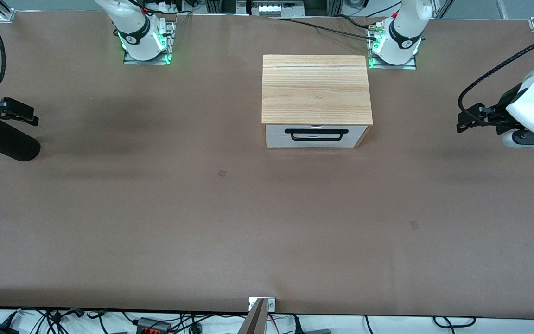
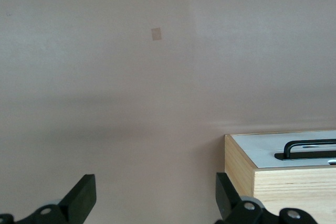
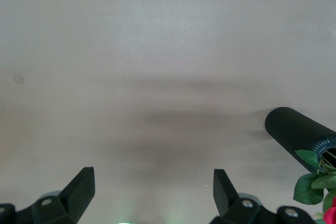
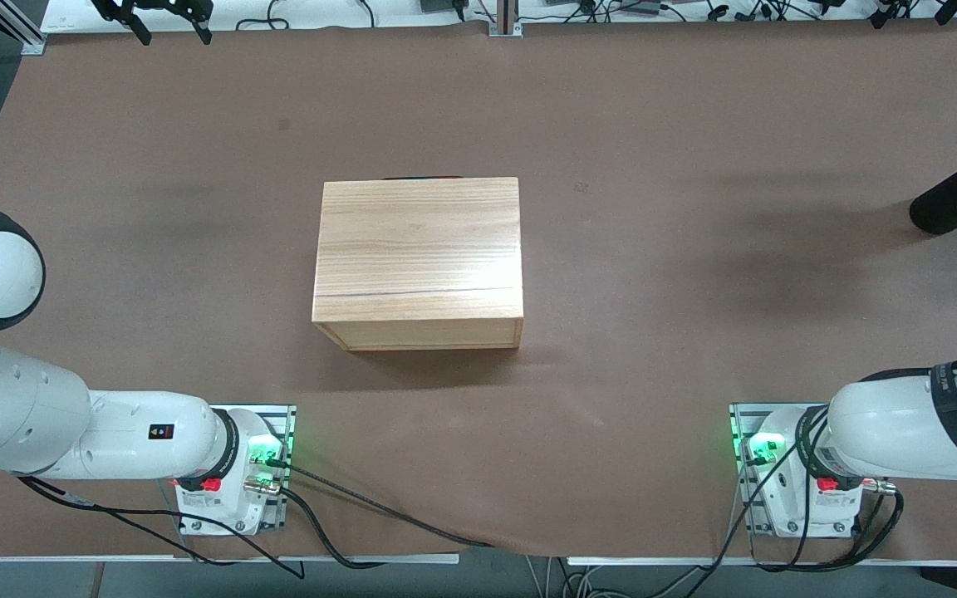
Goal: Pull top drawer with both arms simultaneously
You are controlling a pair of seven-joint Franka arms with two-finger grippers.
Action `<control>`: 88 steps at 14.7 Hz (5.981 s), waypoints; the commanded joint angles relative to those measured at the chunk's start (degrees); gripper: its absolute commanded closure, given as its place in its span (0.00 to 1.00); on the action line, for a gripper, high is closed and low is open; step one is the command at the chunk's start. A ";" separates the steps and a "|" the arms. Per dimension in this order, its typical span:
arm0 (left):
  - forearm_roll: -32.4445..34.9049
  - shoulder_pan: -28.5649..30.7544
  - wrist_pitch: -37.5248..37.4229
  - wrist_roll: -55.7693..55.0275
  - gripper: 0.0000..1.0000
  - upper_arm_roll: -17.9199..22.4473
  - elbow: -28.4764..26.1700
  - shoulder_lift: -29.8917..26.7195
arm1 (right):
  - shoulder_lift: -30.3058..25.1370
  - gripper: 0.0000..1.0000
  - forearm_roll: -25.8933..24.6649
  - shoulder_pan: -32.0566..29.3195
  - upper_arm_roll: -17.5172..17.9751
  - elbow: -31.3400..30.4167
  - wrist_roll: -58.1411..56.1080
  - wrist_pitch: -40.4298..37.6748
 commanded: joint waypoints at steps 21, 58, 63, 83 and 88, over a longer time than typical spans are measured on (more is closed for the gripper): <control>-30.79 2.89 -7.70 11.05 0.00 -0.29 -1.06 11.30 | 14.58 0.00 27.85 5.08 0.19 -1.03 -0.85 5.96; -74.60 3.77 -1.28 63.10 0.52 -3.81 -27.61 29.94 | 36.91 0.00 115.29 36.89 0.90 -12.21 -62.12 28.64; -75.04 3.59 -1.46 63.01 0.84 -3.81 -27.43 30.56 | 38.85 0.00 115.46 38.74 0.90 -9.73 -62.02 28.56; -75.39 3.86 -3.48 62.48 0.93 -3.81 -27.43 31.35 | 37.10 0.50 111.33 39.80 0.72 -13.42 -57.73 22.40; -75.92 3.95 -4.19 62.48 0.93 -3.81 -27.34 31.70 | 36.92 0.72 110.72 39.71 0.37 -13.42 -57.46 22.49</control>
